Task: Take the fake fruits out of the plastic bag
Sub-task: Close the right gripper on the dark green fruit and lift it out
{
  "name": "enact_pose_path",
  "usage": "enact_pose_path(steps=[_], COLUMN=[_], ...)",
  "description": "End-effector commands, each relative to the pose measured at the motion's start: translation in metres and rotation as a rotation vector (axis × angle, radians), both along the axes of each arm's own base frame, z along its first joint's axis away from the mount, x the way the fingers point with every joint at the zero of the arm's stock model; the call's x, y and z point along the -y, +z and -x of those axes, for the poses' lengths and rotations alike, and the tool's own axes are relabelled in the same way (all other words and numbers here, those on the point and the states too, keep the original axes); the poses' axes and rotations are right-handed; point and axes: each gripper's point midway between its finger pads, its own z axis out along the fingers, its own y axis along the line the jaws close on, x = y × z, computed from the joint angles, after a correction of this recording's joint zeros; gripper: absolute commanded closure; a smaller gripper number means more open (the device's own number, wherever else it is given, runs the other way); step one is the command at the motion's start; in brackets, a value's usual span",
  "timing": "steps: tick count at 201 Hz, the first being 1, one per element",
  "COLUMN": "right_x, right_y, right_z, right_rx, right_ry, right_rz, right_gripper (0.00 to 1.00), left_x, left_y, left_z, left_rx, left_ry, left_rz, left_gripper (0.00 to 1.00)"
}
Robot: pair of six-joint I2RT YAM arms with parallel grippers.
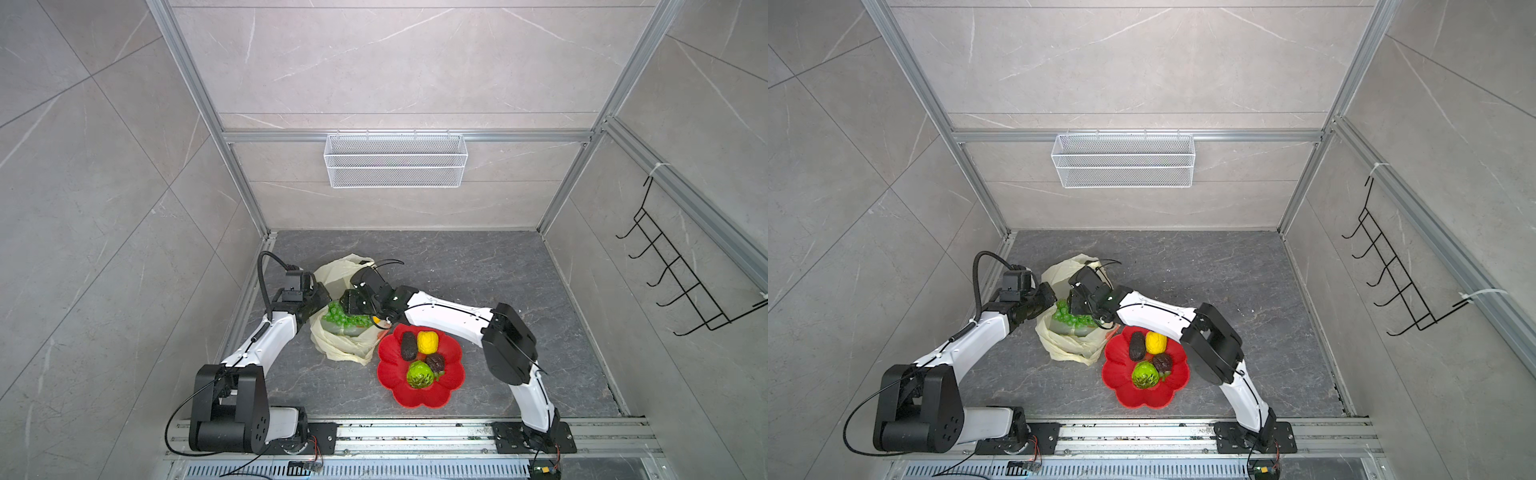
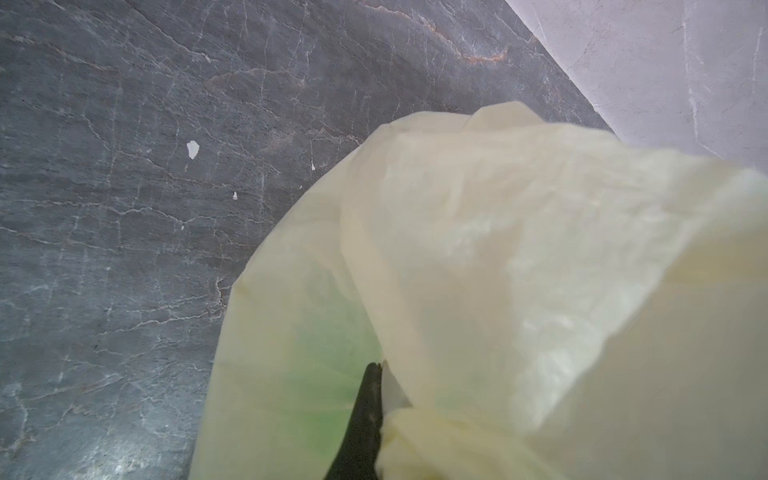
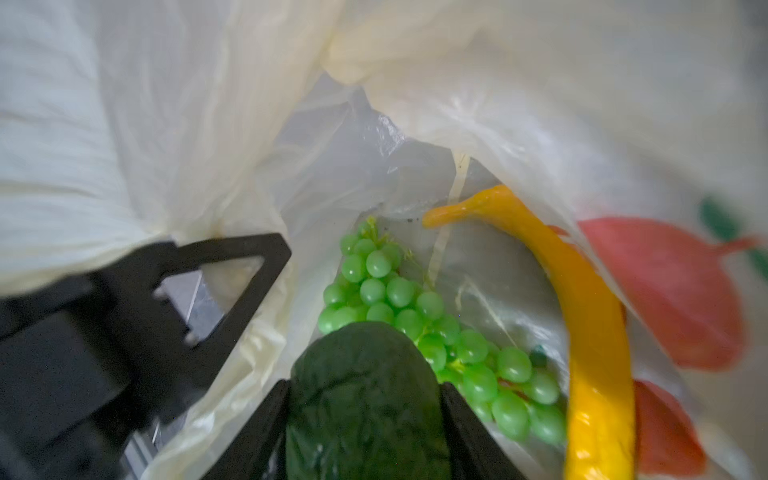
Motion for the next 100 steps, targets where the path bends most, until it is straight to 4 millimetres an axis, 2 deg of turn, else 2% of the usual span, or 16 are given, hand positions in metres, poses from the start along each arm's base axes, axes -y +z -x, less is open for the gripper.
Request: enact_pose_path(steps=[1, 33, 53, 79, 100], right_x=[0.027, 0.07, 0.085, 0.083, 0.07], right_y=[0.042, 0.045, 0.045, 0.042, 0.041], right_z=[0.016, 0.043, 0.055, 0.07, 0.077], right_rx=[0.066, 0.054, 0.044, 0.033, 0.044], right_ry=[0.036, 0.05, 0.054, 0.079, 0.107], right_rz=[0.008, 0.092, 0.098, 0.079, 0.064], right_gripper=[0.47, 0.47, 0.47, 0.47, 0.47], left_x=[-0.002, -0.002, 0.001, 0.004, 0.013], left_y=[0.01, 0.007, 0.007, 0.009, 0.012], left_z=[-0.001, 0.003, 0.002, 0.0, -0.001], left_rx=[0.061, 0.07, 0.075, 0.081, 0.098], left_ry=[-0.014, -0.009, -0.021, -0.041, -0.077], left_rz=[-0.016, -0.021, -0.017, -0.017, 0.005], left_gripper=[1.0, 1.0, 1.0, 1.0, 1.0])
